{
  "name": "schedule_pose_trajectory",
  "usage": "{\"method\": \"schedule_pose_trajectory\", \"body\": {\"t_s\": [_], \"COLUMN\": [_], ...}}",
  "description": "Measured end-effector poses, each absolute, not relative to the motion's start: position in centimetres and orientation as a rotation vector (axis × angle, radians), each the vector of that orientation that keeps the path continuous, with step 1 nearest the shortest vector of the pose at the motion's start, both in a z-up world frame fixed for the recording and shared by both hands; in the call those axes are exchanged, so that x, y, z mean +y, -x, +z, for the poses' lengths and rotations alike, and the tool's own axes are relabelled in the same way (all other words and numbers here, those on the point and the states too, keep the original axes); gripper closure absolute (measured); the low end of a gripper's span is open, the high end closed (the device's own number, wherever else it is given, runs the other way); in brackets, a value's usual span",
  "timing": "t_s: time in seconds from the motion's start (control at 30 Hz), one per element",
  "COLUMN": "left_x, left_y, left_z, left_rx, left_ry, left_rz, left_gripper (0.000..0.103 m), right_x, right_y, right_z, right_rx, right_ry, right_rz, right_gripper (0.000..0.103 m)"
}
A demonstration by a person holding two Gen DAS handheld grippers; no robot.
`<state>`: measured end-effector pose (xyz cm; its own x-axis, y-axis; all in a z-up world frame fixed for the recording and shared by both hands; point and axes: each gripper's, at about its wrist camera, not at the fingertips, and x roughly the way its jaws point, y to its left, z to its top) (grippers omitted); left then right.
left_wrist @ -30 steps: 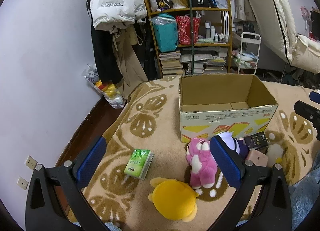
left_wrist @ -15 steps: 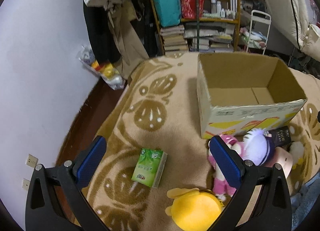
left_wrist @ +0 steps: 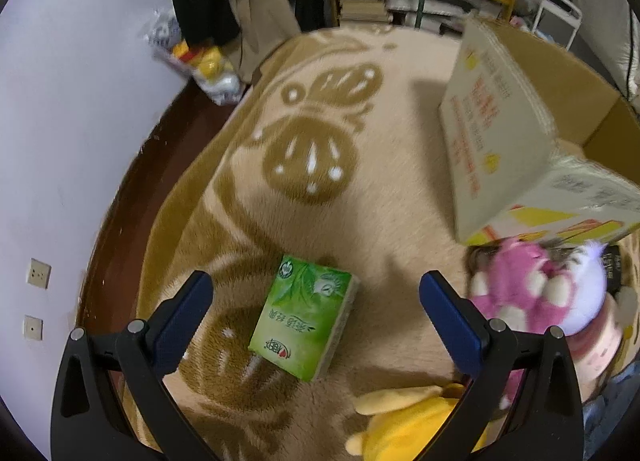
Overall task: Organize soft objects
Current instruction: 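Grasp the green tissue pack with the left gripper while the right gripper grasps the white fluffy plush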
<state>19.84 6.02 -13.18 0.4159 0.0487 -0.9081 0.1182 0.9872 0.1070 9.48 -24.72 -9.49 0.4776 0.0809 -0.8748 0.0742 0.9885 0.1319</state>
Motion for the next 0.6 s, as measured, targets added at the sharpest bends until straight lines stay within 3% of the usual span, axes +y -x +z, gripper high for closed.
{"method": "schedule_pose_trajectory", "body": {"t_s": [0.4, 0.6], "left_x": [8.2, 8.3], "left_y": [-21.3, -21.4], "left_z": [-17.2, -18.1], "left_rx": [1.296, 1.335], "left_ry": [-0.076, -0.038], "left_rz": [-0.033, -0.069], "left_gripper": [0.003, 0.027], "right_x": [-23.9, -23.7], "right_y": [-10.1, -10.0], "right_z": [-12.6, -13.2], "right_rx": [1.218, 1.235], "right_ry": [-0.143, -0.163], "right_rz": [0.051, 0.074], "right_gripper": [0.006, 0.018]}}
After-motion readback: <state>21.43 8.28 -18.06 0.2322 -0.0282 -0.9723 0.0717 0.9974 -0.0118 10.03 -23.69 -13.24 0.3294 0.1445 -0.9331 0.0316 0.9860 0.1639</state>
